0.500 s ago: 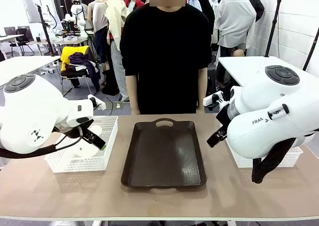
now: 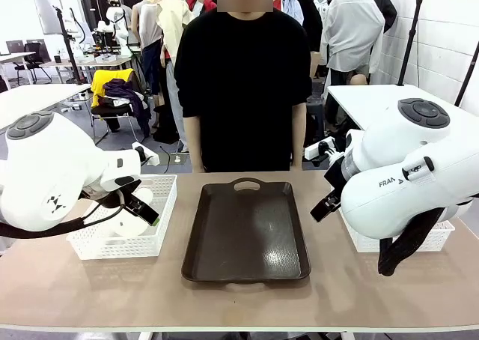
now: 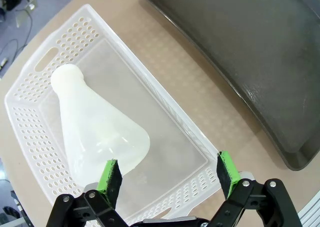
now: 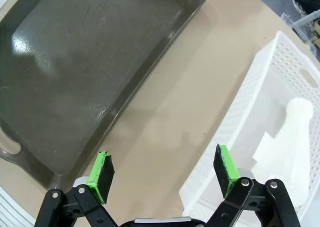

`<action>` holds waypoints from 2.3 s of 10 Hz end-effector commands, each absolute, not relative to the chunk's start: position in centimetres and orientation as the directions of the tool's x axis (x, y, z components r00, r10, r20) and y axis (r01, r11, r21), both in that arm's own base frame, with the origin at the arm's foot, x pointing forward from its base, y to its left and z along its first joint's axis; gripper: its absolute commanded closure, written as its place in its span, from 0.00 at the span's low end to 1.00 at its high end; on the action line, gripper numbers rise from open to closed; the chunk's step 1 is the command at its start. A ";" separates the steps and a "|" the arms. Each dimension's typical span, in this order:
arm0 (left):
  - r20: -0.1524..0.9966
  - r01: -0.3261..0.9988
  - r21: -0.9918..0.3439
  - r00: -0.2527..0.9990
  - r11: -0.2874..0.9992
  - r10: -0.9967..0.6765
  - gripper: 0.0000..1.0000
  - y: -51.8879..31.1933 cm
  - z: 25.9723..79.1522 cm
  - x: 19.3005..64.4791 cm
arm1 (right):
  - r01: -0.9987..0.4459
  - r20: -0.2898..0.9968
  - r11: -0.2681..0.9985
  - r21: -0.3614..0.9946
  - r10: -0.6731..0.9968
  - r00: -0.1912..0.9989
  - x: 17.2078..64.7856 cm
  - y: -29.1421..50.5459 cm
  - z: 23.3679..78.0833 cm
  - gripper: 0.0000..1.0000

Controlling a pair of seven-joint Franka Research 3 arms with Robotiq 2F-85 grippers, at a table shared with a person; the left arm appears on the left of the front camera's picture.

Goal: Prepare the laboratory tools.
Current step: Pick up the Big flask that the person points to.

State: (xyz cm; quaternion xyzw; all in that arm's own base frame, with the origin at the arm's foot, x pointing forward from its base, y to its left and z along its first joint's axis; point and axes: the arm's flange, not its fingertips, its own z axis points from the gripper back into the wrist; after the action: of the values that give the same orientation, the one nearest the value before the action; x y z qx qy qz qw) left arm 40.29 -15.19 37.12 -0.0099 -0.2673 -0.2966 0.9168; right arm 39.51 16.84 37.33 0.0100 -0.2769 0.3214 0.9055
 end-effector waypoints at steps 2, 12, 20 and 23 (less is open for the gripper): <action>0.496 0.547 0.140 0.682 0.825 -0.537 0.00 -15.1 37.1 40.3 | -0.587 0.508 0.793 -0.159 0.576 0.640 39.5 16.8 37.3 0.00; 0.563 0.536 0.083 0.670 0.840 -0.483 0.00 -13.0 40.7 40.7 | -0.579 0.542 0.807 -0.115 0.539 0.644 39.4 15.6 41.7 0.00; 0.507 0.517 -0.654 0.841 0.552 -0.188 0.00 -1.6 45.5 44.0 | -0.527 0.518 0.652 0.545 0.232 0.823 40.8 4.0 48.9 0.00; 0.462 0.479 -0.827 0.877 0.295 -0.130 0.00 0.9 43.4 43.4 | -0.438 0.470 0.486 0.756 0.062 0.880 40.3 0.0 47.0 0.00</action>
State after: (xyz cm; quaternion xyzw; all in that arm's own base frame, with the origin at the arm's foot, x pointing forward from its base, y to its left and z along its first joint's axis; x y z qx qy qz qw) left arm 42.16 0.23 44.23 -0.5473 -0.1688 -0.1972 0.7957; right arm 39.39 0.68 48.15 0.4455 -0.2007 0.1700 0.8558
